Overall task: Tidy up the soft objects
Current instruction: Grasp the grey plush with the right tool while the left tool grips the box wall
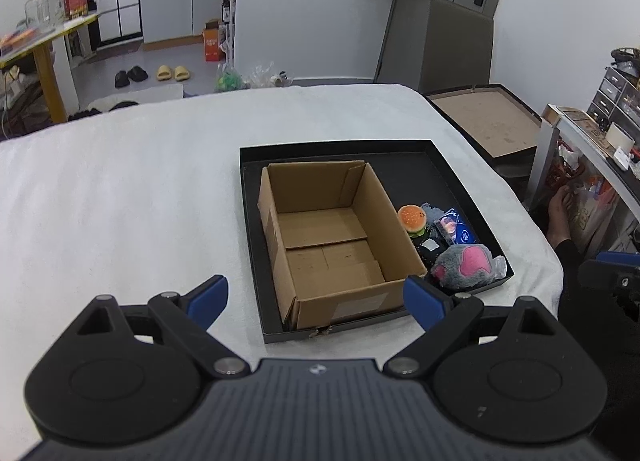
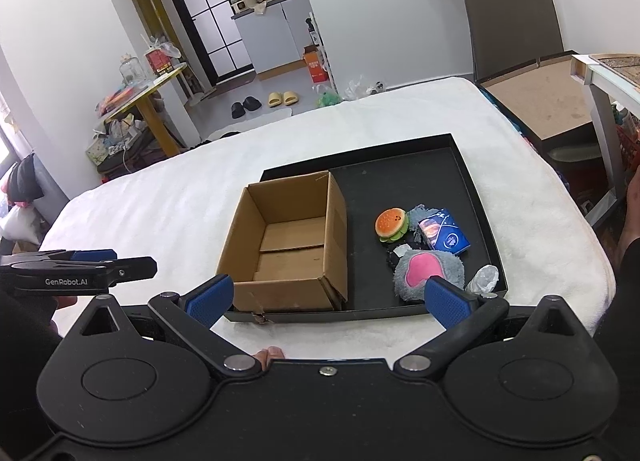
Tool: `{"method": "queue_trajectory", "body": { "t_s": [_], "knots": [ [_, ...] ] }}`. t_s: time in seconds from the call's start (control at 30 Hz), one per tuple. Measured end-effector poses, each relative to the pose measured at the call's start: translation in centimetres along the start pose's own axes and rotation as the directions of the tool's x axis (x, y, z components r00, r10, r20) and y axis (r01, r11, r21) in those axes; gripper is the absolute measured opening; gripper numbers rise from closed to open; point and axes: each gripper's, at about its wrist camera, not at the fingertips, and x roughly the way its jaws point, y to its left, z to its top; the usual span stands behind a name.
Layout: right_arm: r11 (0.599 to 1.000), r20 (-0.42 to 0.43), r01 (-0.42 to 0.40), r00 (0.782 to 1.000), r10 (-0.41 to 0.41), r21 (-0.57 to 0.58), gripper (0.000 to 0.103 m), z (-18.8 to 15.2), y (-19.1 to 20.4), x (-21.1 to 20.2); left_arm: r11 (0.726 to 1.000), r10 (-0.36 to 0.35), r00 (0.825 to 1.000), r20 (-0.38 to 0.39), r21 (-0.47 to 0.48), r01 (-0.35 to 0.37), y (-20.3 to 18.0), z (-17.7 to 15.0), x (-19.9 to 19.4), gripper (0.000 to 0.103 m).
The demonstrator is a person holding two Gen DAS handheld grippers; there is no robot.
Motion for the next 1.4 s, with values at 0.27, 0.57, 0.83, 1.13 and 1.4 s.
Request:
{"method": "queue_trajectory", "body": {
  "t_s": [0.27,0.57,0.83,1.13,1.4],
  "knots": [
    [1.0,-0.033,0.026,0.999,-0.025,0.016,0.103,0.2,-0.8,2.2,0.999,0.009,1.0,-0.029,-0.037,-0.01,2.0,0.5,2.6,0.094],
    [0.997,-0.079,0.064,0.995,-0.061,0.04,0.1,0.5,-2.5,5.7,0.998,0.022,0.997,-0.075,-0.059,-0.026,3.5,0.7,6.0,0.093],
    [0.995,-0.122,0.092,0.989,-0.085,0.045,0.099,0.6,-3.6,8.4,0.999,0.033,0.996,-0.083,-0.008,-0.034,4.1,0.9,8.1,0.092],
    [0.99,-0.151,0.137,0.98,-0.13,0.042,0.099,1.1,-4.7,11.9,0.998,0.056,0.994,-0.093,-0.023,-0.059,5.3,0.7,11.0,0.091],
    [0.981,-0.162,0.189,0.97,-0.179,0.05,0.099,0.6,-6.6,14.5,0.998,0.05,0.993,-0.103,-0.043,-0.055,5.2,0.3,13.2,0.086]
  ]
}}
